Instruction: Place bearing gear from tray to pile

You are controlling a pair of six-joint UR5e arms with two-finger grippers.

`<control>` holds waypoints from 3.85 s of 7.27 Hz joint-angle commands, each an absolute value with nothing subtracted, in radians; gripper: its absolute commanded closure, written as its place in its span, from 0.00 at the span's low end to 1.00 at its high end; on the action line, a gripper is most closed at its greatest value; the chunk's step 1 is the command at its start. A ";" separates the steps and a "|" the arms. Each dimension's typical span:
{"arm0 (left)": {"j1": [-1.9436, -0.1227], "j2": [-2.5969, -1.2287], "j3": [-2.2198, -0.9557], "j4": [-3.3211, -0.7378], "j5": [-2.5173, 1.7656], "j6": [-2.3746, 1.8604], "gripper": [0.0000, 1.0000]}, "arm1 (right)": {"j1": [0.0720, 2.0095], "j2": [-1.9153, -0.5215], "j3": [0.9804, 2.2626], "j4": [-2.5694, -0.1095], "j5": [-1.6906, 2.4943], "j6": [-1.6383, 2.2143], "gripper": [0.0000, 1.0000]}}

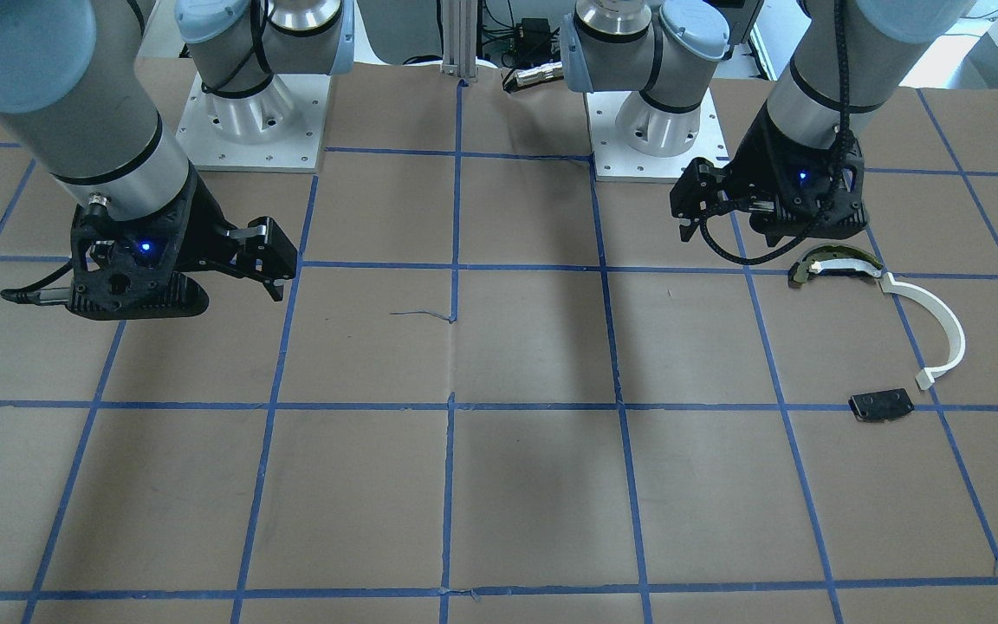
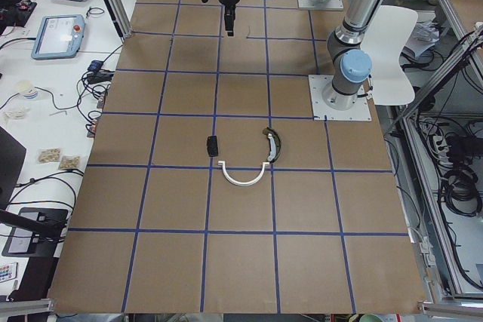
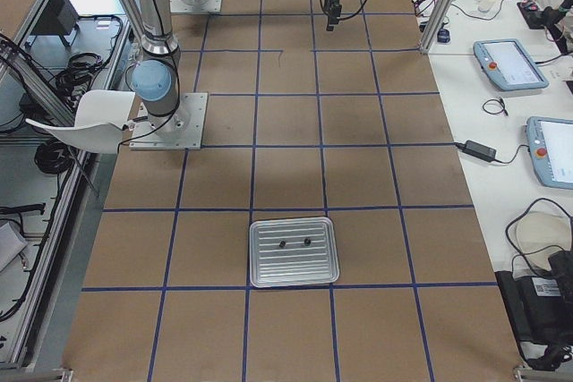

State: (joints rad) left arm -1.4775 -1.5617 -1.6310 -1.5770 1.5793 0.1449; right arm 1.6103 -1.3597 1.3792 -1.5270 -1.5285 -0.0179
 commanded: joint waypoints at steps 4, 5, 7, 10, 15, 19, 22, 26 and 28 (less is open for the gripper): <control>-1.477 -1.560 -1.631 -1.565 1.583 0.153 0.00 | 1.397 -1.364 1.410 -1.496 -1.674 -0.341 0.00; -1.477 -1.562 -1.631 -1.565 1.585 0.153 0.00 | 1.262 -1.362 1.437 -1.508 -1.678 -0.530 0.00; -1.477 -1.562 -1.632 -1.565 1.585 0.155 0.00 | 0.956 -1.295 1.538 -1.676 -1.680 -0.863 0.00; -1.476 -1.560 -1.631 -1.563 1.586 0.155 0.00 | 0.706 -1.180 1.673 -2.003 -1.707 -1.448 0.00; -1.476 -1.562 -1.632 -1.565 1.586 0.155 0.00 | 0.569 -1.015 1.704 -2.275 -1.706 -1.858 0.01; -1.476 -1.562 -1.632 -1.565 1.586 0.155 0.00 | 0.569 -1.020 1.720 -2.269 -1.709 -1.867 0.47; -1.476 -1.562 -1.634 -1.566 1.588 0.155 0.00 | 0.569 -1.022 1.720 -2.272 -1.761 -1.827 1.00; -1.476 -1.562 -1.635 -1.568 1.588 0.155 0.00 | 0.670 -1.184 1.720 -2.141 -1.743 -1.658 1.00; -1.476 -1.562 -1.641 -1.566 1.586 0.156 0.00 | 0.913 -1.267 1.764 -2.056 -1.583 -1.207 1.00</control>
